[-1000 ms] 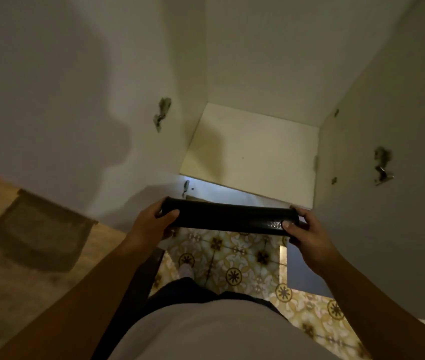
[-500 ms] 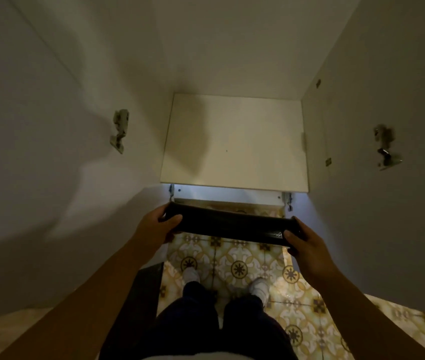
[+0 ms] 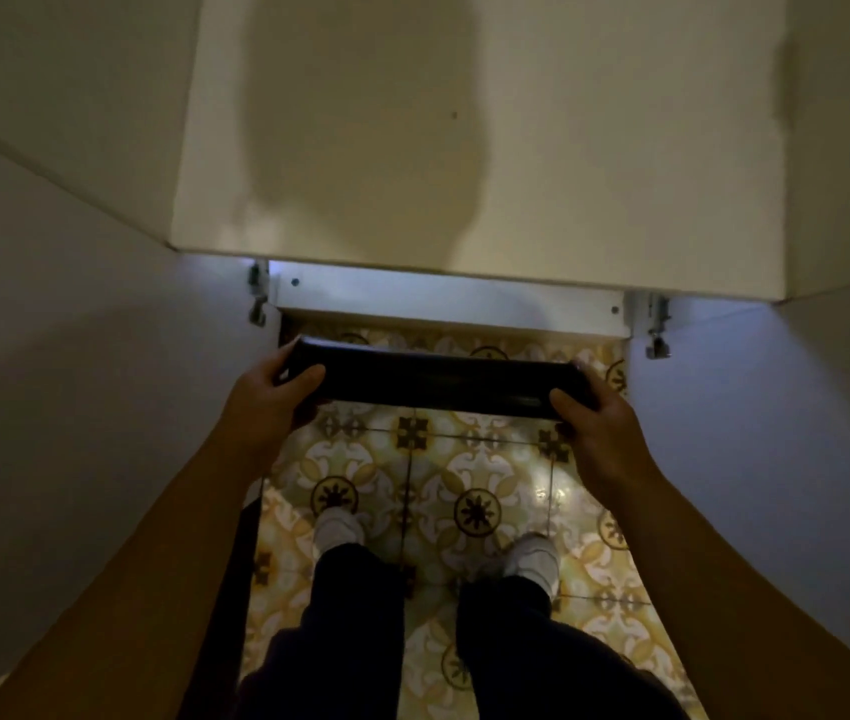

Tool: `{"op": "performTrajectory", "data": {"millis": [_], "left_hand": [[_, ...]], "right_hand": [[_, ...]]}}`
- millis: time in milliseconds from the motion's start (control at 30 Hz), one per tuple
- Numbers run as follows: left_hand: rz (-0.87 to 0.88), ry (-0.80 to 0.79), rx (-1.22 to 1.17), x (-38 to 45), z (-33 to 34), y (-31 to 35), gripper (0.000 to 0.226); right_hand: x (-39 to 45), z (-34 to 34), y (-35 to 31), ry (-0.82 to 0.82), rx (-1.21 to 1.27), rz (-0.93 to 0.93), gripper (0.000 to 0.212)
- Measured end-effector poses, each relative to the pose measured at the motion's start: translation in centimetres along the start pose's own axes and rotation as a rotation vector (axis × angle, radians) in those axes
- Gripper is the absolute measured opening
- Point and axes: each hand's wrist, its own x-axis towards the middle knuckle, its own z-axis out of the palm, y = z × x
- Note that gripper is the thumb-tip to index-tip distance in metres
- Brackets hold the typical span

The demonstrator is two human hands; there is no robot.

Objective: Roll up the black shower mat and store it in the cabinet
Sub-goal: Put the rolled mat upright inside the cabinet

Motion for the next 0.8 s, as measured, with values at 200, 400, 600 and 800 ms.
{"op": "performTrajectory", "data": {"millis": [200, 400, 600, 800], "left_hand": [[0.072, -0.019, -0.045, 12.0, 0.8, -6.6, 0.047], [0.167, -0.032, -0.140, 19.4, 1.1, -8.8, 0.048], [0.270, -0.002, -0.143, 23.7, -0.2, -10.3, 0.050], [0.311, 0.069, -0.069, 24.8, -1.2, -10.0, 0.061]], "right_hand": [[12.2, 1.9, 6.5, -0.067, 0.066, -0.056, 0.046], [21.0, 4.1, 8.6, -0.194, 0.282, -0.074, 0.044], [27.2, 7.5, 7.0, -0.303, 0.215, -0.156, 0.046], [29.3, 10.3, 6.5, -0.268, 0.225, -0.159, 0.059]]}}
